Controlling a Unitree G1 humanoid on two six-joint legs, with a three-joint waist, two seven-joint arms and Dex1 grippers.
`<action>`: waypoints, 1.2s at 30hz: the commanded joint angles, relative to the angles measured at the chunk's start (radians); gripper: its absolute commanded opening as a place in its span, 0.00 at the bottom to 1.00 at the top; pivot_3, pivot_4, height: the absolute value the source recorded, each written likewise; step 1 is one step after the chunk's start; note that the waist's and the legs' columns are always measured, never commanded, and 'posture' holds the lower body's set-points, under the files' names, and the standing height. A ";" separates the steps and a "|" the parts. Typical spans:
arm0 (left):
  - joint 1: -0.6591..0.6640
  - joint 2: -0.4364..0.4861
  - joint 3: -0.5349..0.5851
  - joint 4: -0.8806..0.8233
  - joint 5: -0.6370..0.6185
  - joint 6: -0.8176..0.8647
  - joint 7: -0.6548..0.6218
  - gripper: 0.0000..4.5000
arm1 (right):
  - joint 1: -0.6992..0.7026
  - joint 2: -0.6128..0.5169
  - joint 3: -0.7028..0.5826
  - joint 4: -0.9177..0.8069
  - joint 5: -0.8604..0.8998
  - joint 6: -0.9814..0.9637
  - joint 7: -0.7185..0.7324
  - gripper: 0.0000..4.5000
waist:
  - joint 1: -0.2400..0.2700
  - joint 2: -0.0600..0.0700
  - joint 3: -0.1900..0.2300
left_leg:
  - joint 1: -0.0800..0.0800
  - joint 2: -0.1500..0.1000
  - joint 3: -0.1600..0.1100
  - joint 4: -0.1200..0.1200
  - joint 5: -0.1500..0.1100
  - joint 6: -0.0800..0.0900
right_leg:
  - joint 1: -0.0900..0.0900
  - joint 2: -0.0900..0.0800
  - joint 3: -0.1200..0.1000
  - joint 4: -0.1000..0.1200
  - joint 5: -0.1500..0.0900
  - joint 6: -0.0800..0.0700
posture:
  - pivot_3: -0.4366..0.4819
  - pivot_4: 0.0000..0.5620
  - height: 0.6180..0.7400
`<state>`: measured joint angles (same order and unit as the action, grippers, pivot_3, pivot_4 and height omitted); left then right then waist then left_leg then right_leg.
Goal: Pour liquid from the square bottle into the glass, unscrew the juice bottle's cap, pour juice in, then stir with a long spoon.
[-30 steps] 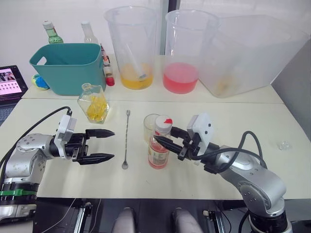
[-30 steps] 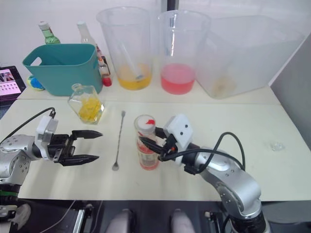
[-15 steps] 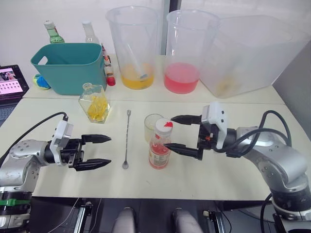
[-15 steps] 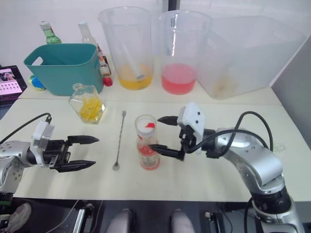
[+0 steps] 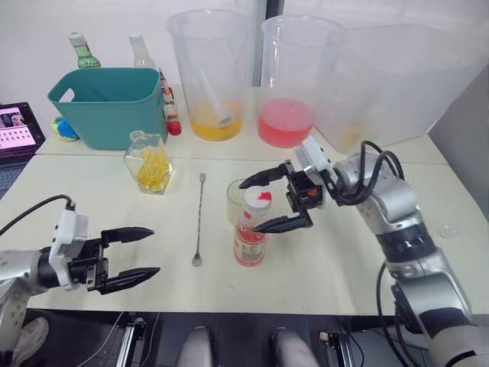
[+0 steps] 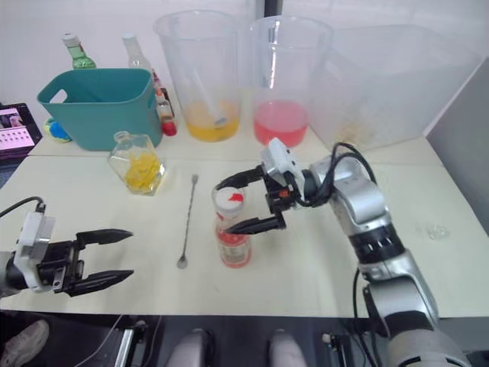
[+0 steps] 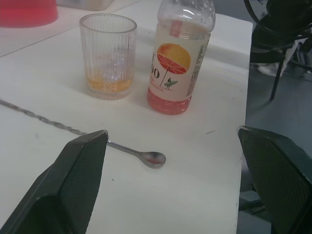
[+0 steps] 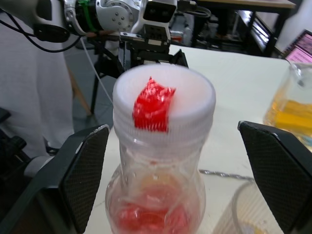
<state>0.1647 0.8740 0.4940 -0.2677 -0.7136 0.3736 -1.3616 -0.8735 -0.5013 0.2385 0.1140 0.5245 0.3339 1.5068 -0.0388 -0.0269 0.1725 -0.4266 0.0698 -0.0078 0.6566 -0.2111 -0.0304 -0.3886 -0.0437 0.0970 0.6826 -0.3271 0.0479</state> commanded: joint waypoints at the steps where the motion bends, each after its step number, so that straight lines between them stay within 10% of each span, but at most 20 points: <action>1: 0.038 -0.006 0.063 -0.073 -0.029 0.008 0.039 1.00 | -0.030 0.019 0.002 0.014 -0.001 -0.022 0.056 0.99 | 0.000 0.000 0.000 | 0.000 0.000 0.000 0.000 0.000 0.000 | 0.000 0.000 0.000 0.000 0.000 0.000 | 0.48 0.27 0.89; 11: 0.096 -0.037 0.074 -0.132 -0.036 0.003 0.102 1.00 | -0.030 0.042 0.010 0.038 -0.014 -0.022 0.091 0.38 | -0.003 0.000 0.000 | 0.000 0.000 0.000 0.000 0.000 0.000 | 0.000 0.000 0.000 0.000 0.000 0.000 | 0.48 0.27 0.89; 20: -0.036 -0.018 -0.035 -0.054 -0.018 -0.003 0.075 1.00 | 0.081 -0.005 -0.058 -0.119 0.007 0.048 -0.046 0.38 | 0.004 0.000 0.000 | 0.001 -0.001 0.000 0.000 0.000 0.000 | 0.001 0.000 0.000 0.000 0.000 0.000 | 0.48 0.27 0.89; 36: -0.370 -0.058 -0.306 0.232 0.060 -0.068 -0.089 1.00 | 0.457 0.086 -0.192 -0.838 0.092 0.521 -0.927 0.38 | 0.003 0.000 0.000 | 0.000 -0.001 0.000 -0.003 0.001 -0.001 | 0.000 0.000 0.001 0.000 0.000 0.000 | 0.48 0.27 0.89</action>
<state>-0.1754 0.8141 0.1992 -0.0490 -0.6650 0.3250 -1.4235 -0.4349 -0.4214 0.0488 -0.6575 0.6411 0.8655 0.6470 -0.0357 -0.0270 0.1724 -0.4266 0.0687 -0.0076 0.6540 -0.2103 -0.0316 -0.3891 -0.0434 0.0980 0.6822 -0.3272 0.0479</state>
